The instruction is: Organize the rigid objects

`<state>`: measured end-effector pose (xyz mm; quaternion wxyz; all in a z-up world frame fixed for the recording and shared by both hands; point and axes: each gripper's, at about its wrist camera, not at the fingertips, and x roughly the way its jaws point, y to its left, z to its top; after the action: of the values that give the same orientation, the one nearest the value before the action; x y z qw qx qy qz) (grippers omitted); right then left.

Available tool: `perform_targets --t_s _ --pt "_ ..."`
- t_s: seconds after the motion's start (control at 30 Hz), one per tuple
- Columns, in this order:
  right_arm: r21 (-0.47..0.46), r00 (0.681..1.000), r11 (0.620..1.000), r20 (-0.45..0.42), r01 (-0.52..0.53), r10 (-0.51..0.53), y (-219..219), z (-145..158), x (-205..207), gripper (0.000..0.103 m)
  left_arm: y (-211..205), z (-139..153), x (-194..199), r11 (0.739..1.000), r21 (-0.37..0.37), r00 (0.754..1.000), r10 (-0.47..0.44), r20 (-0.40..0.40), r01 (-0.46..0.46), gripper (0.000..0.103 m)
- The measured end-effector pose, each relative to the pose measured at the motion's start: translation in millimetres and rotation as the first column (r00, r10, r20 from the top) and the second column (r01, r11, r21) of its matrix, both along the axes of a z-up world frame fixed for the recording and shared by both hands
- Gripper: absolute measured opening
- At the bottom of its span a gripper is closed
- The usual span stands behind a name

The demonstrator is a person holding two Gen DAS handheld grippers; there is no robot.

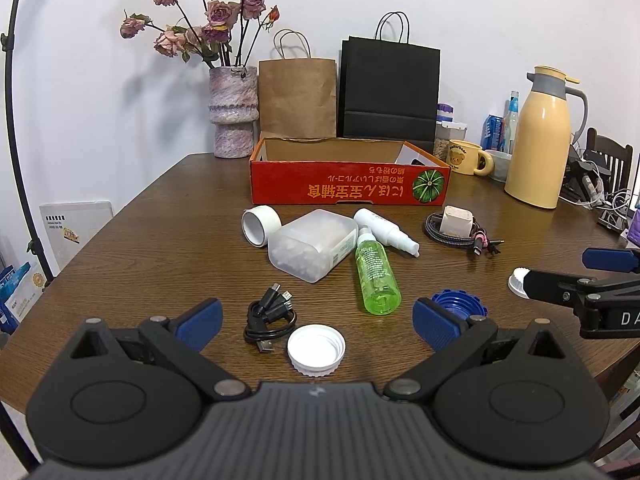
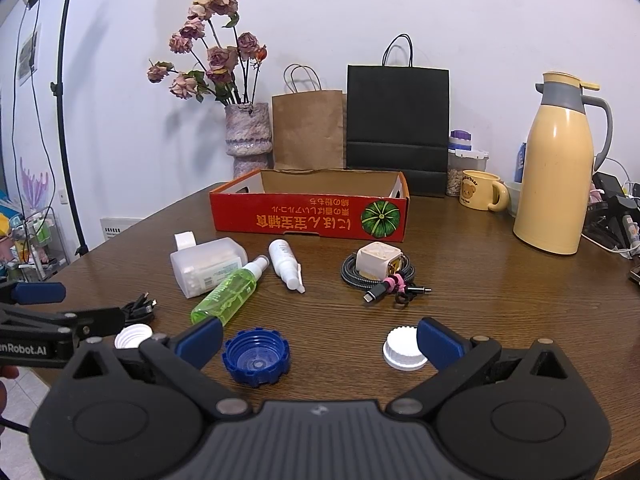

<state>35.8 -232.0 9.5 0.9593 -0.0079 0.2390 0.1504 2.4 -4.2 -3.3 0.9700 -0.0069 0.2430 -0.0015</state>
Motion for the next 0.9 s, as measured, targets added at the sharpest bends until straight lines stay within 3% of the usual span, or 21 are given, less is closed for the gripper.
perform_targets --t_s 0.9 --pt "-0.001 1.0 1.0 -0.001 -0.001 0.001 1.6 1.1 -1.6 0.103 -0.2 0.4 -0.5 1.0 -0.004 1.0 0.001 0.001 -0.001 0.103"
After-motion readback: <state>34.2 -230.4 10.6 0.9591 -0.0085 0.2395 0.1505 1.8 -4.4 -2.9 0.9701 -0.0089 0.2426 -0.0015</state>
